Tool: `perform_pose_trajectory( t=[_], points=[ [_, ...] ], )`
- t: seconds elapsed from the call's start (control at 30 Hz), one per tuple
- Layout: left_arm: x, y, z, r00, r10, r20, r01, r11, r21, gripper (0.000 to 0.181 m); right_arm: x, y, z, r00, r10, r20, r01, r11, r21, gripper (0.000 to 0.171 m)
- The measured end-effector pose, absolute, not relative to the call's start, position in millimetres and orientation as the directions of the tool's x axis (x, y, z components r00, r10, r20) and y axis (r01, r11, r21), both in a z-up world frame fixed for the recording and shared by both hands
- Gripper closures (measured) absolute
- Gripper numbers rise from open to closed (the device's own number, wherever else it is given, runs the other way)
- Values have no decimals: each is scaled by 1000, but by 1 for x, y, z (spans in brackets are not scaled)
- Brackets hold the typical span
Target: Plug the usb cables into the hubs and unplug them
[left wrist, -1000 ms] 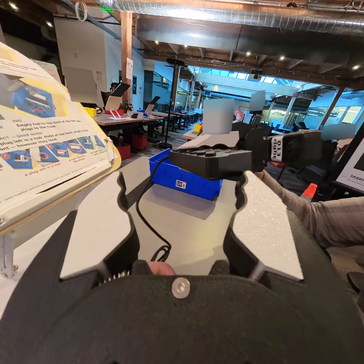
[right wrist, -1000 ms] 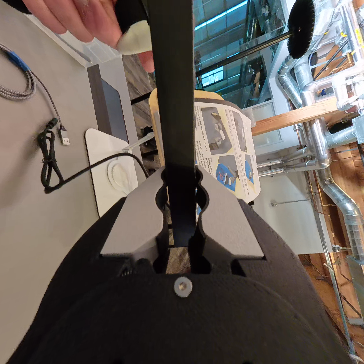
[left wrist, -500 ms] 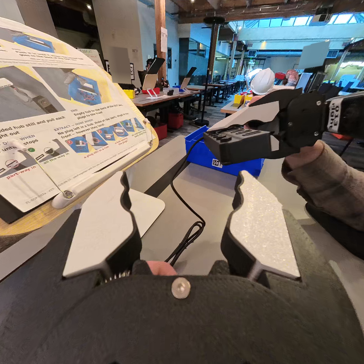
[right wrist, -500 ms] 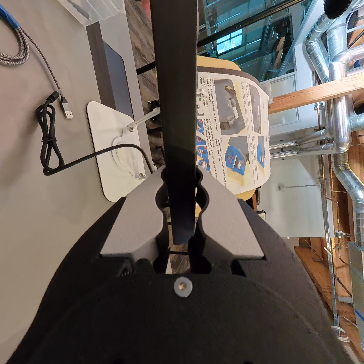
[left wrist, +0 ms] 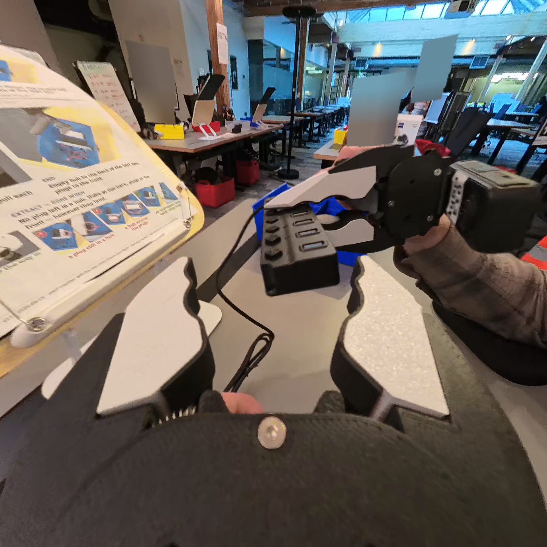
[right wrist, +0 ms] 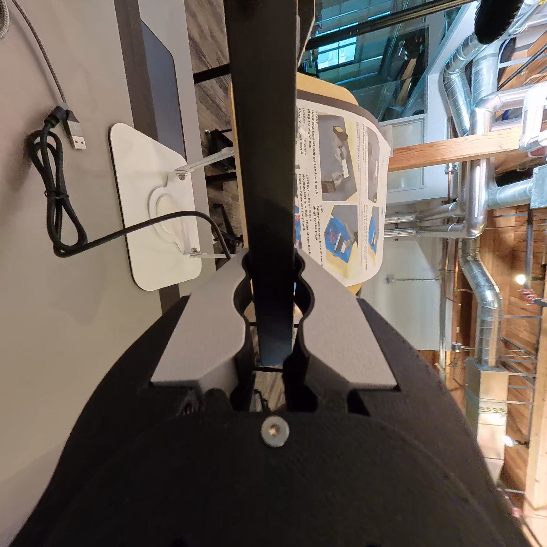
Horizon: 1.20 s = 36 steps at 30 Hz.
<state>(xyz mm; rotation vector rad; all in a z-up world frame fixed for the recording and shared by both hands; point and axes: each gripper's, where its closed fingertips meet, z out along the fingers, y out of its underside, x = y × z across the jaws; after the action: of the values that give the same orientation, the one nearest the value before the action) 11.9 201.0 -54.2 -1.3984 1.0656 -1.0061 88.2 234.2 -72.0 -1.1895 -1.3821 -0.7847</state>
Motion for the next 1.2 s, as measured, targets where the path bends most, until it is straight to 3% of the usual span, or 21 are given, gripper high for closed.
perform_pose_trajectory(
  t=[0.13, 0.27, 0.57, 0.77, 0.9, 1.2],
  points=[
    [31, 193, -72, 220, -975, 44, -131, -74, -989, 89, 81, 234, -74, 23, 157, 987, 957, 282, -68, 150],
    [40, 193, -83, 215, -973, 81, -141, -113, -984, 117, 72, 232, -72, -13, 100, 995, 956, 294, -17, 149],
    [41, 194, -70, 254, -967, 14, -61, -31, -998, 117, 71, 231, -65, 7, 55, 998, 947, 319, -24, 149],
    [42, 189, -66, 227, -974, -15, -23, 10, -1000, 117, 70, 215, -61, 89, 197, 976, 893, 419, -166, 135],
    [43, 179, -67, 187, -979, -86, -47, 79, -996, 117, 72, 193, -65, 161, 451, 878, 806, 453, -381, 129],
    [59, 140, -83, 33, -954, -297, -120, 292, -949, 117, 85, 167, -96, 149, 783, 603, 751, 307, -584, 94]
  ],
)
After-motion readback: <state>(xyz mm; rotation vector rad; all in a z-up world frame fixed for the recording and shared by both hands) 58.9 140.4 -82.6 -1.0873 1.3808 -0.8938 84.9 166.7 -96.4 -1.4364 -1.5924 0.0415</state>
